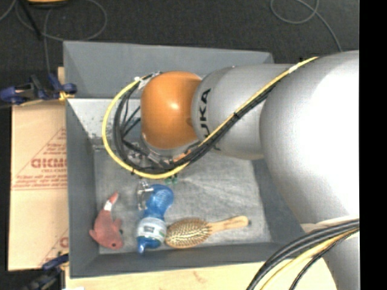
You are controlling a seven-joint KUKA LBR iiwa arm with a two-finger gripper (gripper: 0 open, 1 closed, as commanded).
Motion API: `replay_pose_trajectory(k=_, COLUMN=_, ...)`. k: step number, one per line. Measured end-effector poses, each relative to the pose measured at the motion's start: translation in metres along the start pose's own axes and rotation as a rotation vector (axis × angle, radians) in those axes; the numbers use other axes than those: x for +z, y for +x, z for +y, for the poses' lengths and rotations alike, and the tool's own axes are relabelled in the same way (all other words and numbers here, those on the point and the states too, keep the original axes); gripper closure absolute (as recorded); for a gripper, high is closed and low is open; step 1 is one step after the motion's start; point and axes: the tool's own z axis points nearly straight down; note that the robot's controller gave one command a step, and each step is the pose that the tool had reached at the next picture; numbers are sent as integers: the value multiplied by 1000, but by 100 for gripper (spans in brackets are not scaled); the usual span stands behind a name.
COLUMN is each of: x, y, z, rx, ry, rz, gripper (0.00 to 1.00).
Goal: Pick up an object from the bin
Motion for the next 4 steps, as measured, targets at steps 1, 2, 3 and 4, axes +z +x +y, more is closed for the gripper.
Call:
replay_pose_trajectory(k=1, x=13, y=6, z=-26, rx=-216, ry=0, rz=3, gripper=0)
replay_pose_trajectory(k=2, x=26, y=28, z=-43, rx=-160, ry=-3, rz=-1, gripper=0)
replay_pose_trajectory(k=3, x=10, y=75, z=-52, rx=-342, ry=0, rz=4, gripper=0)
replay_pose_trajectory(k=4, x=20, y=91, z=-73, rx=-449, ry=-1, rz=5, gripper=0)
